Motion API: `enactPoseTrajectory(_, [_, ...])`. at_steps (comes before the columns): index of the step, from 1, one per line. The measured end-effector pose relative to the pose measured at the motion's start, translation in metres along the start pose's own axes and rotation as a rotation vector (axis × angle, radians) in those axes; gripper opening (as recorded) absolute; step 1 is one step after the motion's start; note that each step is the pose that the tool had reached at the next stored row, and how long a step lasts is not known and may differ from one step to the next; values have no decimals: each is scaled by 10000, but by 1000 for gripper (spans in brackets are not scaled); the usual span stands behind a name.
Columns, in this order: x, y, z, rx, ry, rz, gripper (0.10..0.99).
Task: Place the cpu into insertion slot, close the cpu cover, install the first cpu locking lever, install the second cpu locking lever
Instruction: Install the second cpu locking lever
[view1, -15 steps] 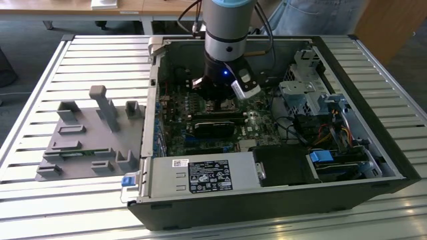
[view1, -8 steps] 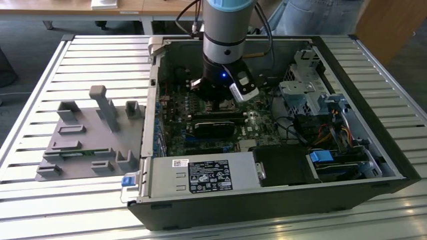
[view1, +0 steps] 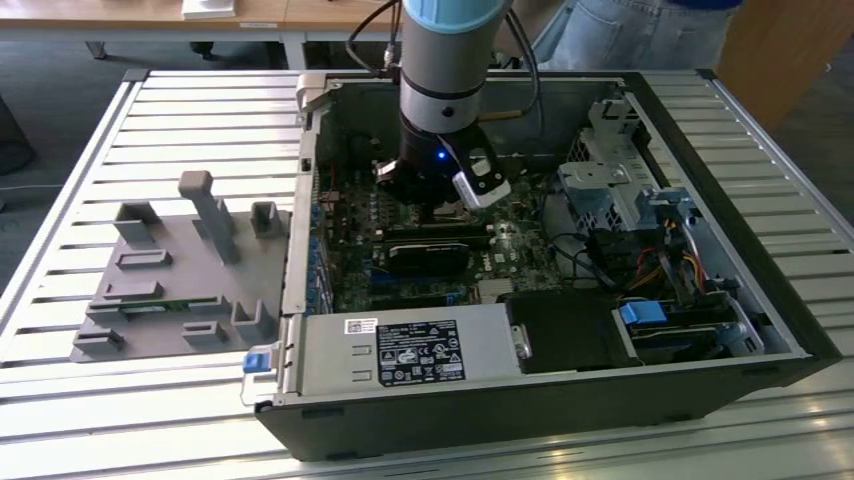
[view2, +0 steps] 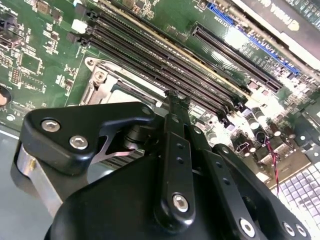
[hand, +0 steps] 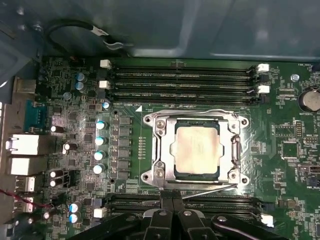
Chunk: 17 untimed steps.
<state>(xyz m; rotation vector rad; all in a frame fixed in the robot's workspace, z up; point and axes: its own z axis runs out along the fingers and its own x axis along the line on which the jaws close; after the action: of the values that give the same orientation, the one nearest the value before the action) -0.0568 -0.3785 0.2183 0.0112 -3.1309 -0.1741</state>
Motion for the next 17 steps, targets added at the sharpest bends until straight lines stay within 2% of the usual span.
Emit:
enactPoseTrajectory(2, [5, -6, 51, -29, 0, -2, 106])
enactPoseTrajectory(5, [8, -10, 81, -78, 1, 0, 106])
enactPoseTrajectory(10, [32, -38, 84, -152, -1, -3, 106])
enactPoseTrajectory(17, [73, -83, 81, -154, -1, -1, 106])
